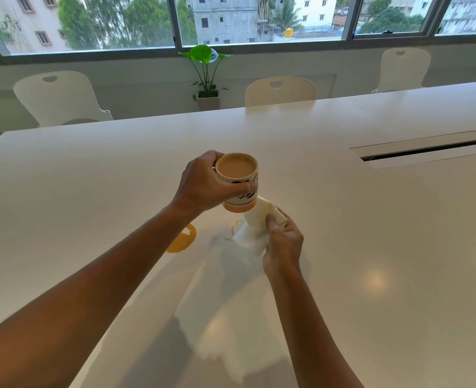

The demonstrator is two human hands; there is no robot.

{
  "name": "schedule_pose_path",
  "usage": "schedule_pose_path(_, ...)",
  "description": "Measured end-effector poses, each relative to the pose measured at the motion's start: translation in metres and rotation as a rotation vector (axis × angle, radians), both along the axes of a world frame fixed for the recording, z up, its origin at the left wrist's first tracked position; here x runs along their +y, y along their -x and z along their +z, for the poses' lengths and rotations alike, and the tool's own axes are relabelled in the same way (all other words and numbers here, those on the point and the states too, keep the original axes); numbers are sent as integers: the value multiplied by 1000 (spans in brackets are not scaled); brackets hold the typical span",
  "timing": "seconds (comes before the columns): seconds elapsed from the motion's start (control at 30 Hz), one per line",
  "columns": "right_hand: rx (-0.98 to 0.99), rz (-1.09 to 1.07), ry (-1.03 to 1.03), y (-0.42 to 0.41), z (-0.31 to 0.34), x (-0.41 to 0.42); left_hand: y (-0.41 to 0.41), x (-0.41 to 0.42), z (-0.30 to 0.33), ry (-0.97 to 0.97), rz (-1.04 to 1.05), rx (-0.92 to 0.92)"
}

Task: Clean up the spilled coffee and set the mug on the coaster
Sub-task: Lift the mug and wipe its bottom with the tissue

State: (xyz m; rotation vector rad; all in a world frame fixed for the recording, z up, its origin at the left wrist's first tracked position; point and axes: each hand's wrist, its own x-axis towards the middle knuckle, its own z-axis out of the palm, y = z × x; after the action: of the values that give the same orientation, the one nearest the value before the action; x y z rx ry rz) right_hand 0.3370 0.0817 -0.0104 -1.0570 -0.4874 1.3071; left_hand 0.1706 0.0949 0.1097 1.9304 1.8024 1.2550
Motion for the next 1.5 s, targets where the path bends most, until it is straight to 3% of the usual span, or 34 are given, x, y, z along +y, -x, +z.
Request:
schedule_pose_path(0.17,401,181,-73,15,15,-8,-4,1,-2,16,22,19)
schedule_pose_path(0.57,805,226,-82,37,27,-4,-5,5,2,21,18,11)
schedule_pose_path(1.03,936,230,70,56,24,3,1,11,-2,2,44,24)
schedule_pose_path(1.5,759,353,131,29,31,-1,17,15,-4,9,60,1)
